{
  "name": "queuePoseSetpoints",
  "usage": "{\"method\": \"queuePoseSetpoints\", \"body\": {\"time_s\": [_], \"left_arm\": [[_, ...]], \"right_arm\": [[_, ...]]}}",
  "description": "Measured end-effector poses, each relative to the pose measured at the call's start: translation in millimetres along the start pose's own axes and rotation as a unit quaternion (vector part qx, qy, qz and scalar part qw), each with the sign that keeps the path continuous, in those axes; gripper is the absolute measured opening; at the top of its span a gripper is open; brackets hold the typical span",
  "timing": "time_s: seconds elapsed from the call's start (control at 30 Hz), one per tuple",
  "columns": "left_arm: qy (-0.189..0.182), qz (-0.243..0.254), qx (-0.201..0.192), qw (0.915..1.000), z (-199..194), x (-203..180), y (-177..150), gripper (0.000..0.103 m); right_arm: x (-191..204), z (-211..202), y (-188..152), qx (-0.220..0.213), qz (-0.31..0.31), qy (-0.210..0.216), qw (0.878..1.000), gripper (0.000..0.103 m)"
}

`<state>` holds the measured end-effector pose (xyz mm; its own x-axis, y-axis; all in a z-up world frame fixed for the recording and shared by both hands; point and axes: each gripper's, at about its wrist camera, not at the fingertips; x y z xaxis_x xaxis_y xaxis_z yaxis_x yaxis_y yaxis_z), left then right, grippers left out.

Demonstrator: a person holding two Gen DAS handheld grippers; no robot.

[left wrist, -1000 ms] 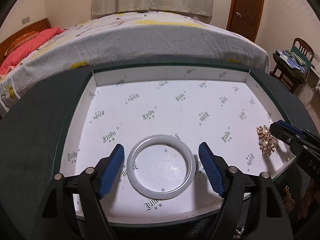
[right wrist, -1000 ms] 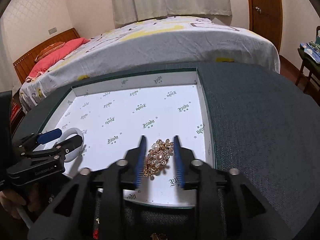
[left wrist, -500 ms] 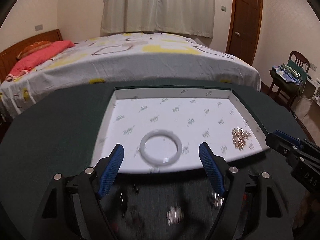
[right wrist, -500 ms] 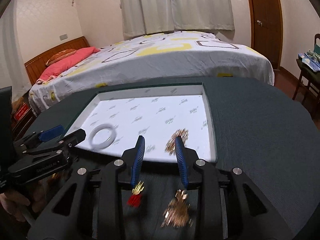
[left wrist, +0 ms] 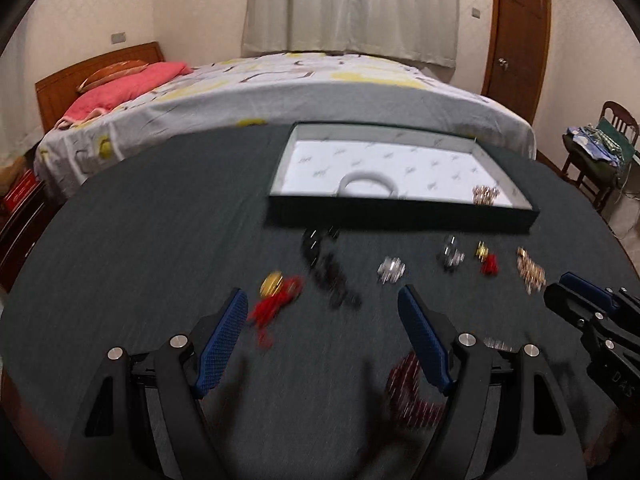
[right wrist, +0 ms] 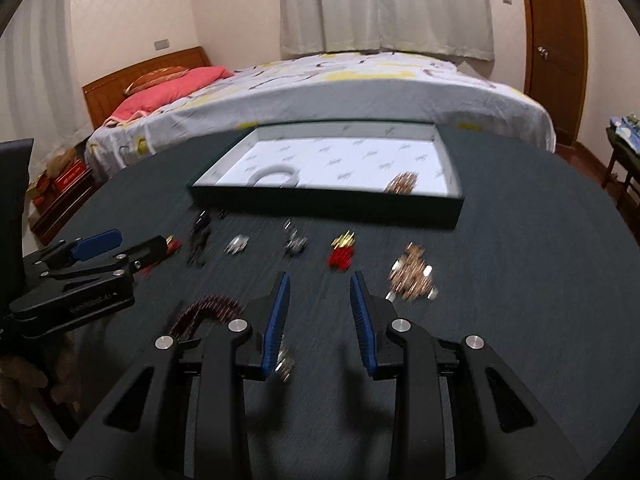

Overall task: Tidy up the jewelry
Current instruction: 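Open both tools to release the items in the box and withdraw, then grasp the long rhinestone brooch with the right tool while the left tool approaches the bead strand, then grasp the dark red bead strand with the left tool and lift it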

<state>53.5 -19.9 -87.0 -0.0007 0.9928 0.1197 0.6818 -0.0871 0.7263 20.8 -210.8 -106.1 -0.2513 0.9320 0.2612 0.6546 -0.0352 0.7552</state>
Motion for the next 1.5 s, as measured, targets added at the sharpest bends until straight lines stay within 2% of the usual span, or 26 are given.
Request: {"method": "queuePoseSetpoints", "body": {"time_s": [0.2,0.43,0.57,0.87,1.17,1.5], "left_arm": [[0.016,-0.014,0.01,0.9997,-9,18,-22,0.075],[0.02,-0.012,0.016,0.9996,-7,20,-29,0.075],[0.014,-0.005,0.021,0.9997,-4,15,-31,0.075],[-0.006,0.008,0.021,0.9997,-4,1,-33,0.075],[-0.063,0.037,0.011,0.9973,-10,-35,-31,0.075],[-0.081,0.057,0.046,0.994,14,-60,-39,0.075]], "right_arm": [[14,9,-21,0.023,-0.013,0.014,1.0,0.03],[20,26,-32,0.049,-0.02,0.015,0.998,0.028],[18,33,-36,0.066,-0.02,0.012,0.998,0.018],[9,24,-35,0.059,-0.014,0.003,0.998,0.013],[-25,-6,-29,0.032,0.024,-0.021,0.999,0.012],[-38,-13,-32,0.026,0.041,-0.024,0.999,0.012]]}}
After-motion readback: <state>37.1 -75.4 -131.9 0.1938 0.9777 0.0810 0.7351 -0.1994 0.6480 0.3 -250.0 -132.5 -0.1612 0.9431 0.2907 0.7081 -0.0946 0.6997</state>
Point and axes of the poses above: each gripper's, at about its wrist camera, not at the fingertips, and z roughly the way its jaws point, x to its left, y to its top, and after that the axes turned 11 degrees about y, right-handed
